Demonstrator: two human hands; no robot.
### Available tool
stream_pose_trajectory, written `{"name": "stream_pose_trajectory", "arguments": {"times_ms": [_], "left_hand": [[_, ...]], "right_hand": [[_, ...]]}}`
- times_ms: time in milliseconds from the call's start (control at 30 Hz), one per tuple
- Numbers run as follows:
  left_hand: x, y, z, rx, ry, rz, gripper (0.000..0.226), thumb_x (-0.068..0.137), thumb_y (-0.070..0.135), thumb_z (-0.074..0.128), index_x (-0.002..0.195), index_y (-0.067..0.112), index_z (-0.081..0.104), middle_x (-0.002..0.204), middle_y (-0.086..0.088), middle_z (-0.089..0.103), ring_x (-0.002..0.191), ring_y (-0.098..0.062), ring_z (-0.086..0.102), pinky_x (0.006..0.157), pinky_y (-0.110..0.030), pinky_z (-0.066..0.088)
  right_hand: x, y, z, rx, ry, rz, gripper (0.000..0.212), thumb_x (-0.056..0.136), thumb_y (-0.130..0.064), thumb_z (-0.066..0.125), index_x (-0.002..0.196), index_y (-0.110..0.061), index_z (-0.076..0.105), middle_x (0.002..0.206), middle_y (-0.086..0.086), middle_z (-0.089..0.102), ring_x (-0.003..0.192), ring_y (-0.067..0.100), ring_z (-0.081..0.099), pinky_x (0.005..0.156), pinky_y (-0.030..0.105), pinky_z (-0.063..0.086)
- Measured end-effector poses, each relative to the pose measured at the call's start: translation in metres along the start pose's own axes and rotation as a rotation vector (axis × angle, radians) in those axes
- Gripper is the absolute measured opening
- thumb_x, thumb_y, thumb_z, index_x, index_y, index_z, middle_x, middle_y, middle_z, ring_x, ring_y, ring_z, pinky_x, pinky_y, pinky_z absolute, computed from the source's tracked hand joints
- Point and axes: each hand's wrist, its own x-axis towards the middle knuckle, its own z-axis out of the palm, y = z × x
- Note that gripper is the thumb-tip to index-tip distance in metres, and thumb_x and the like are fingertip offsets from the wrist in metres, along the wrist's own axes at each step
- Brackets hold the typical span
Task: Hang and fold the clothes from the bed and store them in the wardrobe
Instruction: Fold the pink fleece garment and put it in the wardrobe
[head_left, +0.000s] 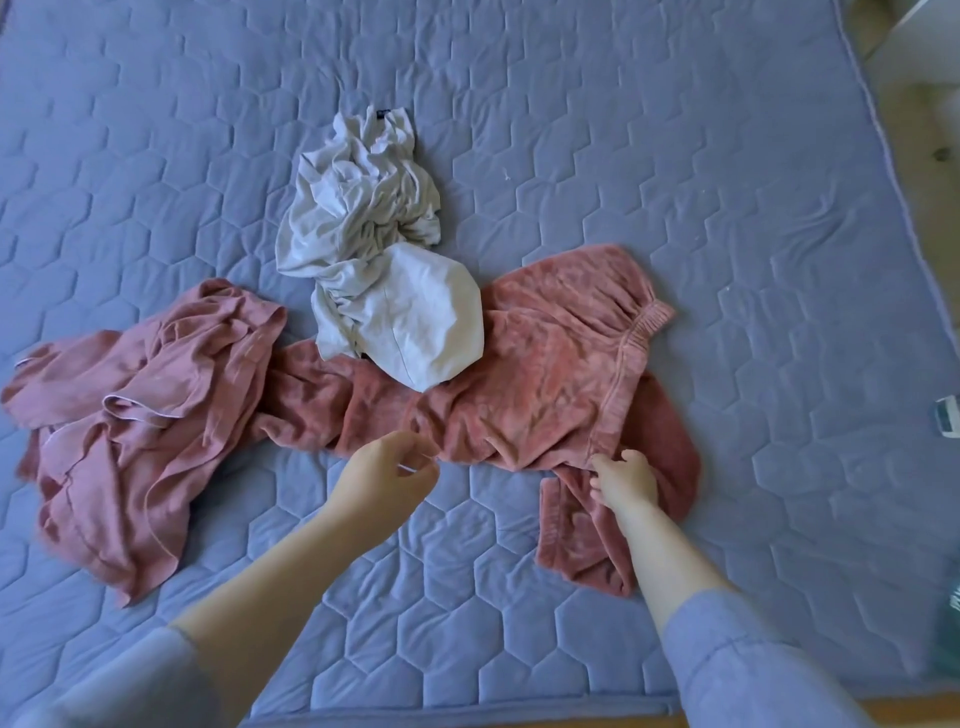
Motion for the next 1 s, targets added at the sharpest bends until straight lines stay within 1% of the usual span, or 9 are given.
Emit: {"name": "stream_pose_trajectory", "arguments": {"times_ms": [67, 133, 300, 467, 600, 667, 800, 933, 1000], "left_hand": [[0.008, -0.004, 0.006, 0.003, -0.006, -0.006, 0.017, 0.087, 0.017, 0.065, 0.089, 0.034, 0.062, 0.084, 0.013, 0.066, 0.067, 0.005, 0.059, 0.056, -0.003, 0.042], [0.012, -0.006, 0.01, 0.006, -0.012, -0.012, 0.015, 0.087, 0.018, 0.065, 0.09, 0.032, 0.063, 0.084, 0.012, 0.066, 0.067, 0.007, 0.059, 0.057, -0.002, 0.041], [0.02, -0.008, 0.019, 0.037, -0.037, -0.001, 0.013, 0.088, 0.02, 0.064, 0.091, 0.032, 0.062, 0.086, 0.013, 0.066, 0.072, 0.002, 0.06, 0.056, -0.002, 0.04], [0.022, -0.005, 0.023, 0.036, -0.041, -0.004, 0.013, 0.087, 0.019, 0.065, 0.093, 0.029, 0.064, 0.083, 0.015, 0.065, 0.065, 0.005, 0.058, 0.056, -0.002, 0.04], [0.019, -0.001, 0.027, -0.013, -0.057, -0.001, 0.019, 0.083, 0.02, 0.069, 0.086, 0.036, 0.06, 0.085, 0.015, 0.065, 0.066, 0.01, 0.059, 0.054, -0.006, 0.044], [0.016, 0.003, 0.029, -0.011, -0.068, 0.016, 0.023, 0.079, 0.026, 0.075, 0.093, 0.036, 0.059, 0.094, 0.018, 0.064, 0.071, 0.007, 0.061, 0.06, -0.01, 0.047], [0.007, 0.017, 0.029, 0.01, 0.062, 0.197, 0.051, 0.074, 0.033, 0.081, 0.119, 0.029, 0.057, 0.11, 0.016, 0.053, 0.095, 0.002, 0.057, 0.081, -0.017, 0.048], [0.0, 0.031, 0.024, 0.047, 0.107, 0.381, 0.047, 0.078, 0.028, 0.078, 0.121, 0.025, 0.06, 0.11, 0.017, 0.054, 0.097, -0.001, 0.056, 0.083, -0.017, 0.048], [-0.002, 0.035, 0.022, 0.056, 0.101, 0.427, 0.043, 0.079, 0.023, 0.077, 0.12, 0.024, 0.062, 0.106, 0.015, 0.057, 0.095, -0.004, 0.058, 0.083, -0.02, 0.05]], "right_hand": [[0.007, 0.001, 0.005, 0.181, -0.028, 0.042, 0.019, 0.09, -0.008, 0.058, 0.106, -0.005, 0.049, 0.086, 0.013, 0.058, 0.083, 0.026, 0.061, 0.076, 0.041, 0.054], [0.011, 0.0, 0.009, 0.296, -0.046, 0.078, 0.01, 0.091, -0.005, 0.059, 0.093, -0.008, 0.05, 0.081, 0.011, 0.058, 0.074, 0.021, 0.061, 0.078, 0.039, 0.053], [0.014, -0.005, 0.023, 0.343, -0.115, 0.114, 0.016, 0.095, -0.01, 0.058, 0.079, -0.009, 0.054, 0.069, 0.009, 0.053, 0.058, 0.014, 0.051, 0.058, 0.027, 0.049], [-0.004, -0.022, 0.021, 0.192, -0.126, -0.036, 0.019, 0.089, -0.014, 0.062, 0.072, -0.005, 0.058, 0.063, 0.008, 0.056, 0.055, 0.015, 0.052, 0.059, 0.03, 0.047], [-0.043, -0.044, 0.009, 0.146, -0.196, -0.201, 0.026, 0.087, -0.018, 0.066, 0.082, 0.008, 0.064, 0.066, 0.008, 0.062, 0.063, 0.016, 0.056, 0.065, 0.033, 0.049], [-0.066, -0.053, 0.002, 0.125, -0.268, -0.261, 0.028, 0.086, -0.021, 0.068, 0.085, 0.007, 0.066, 0.072, 0.009, 0.065, 0.07, 0.016, 0.059, 0.069, 0.034, 0.05], [-0.101, -0.067, -0.005, 0.125, -0.35, -0.309, 0.029, 0.085, -0.022, 0.07, 0.084, 0.007, 0.066, 0.076, 0.01, 0.062, 0.075, 0.018, 0.055, 0.071, 0.035, 0.047], [-0.125, -0.077, -0.005, 0.105, -0.392, -0.33, 0.021, 0.087, -0.02, 0.069, 0.082, 0.0, 0.071, 0.075, 0.01, 0.068, 0.073, 0.013, 0.059, 0.064, 0.022, 0.051], [-0.132, -0.081, -0.003, 0.098, -0.407, -0.338, 0.02, 0.087, -0.02, 0.069, 0.082, -0.001, 0.072, 0.077, 0.014, 0.071, 0.074, 0.012, 0.062, 0.065, 0.022, 0.052]]}}
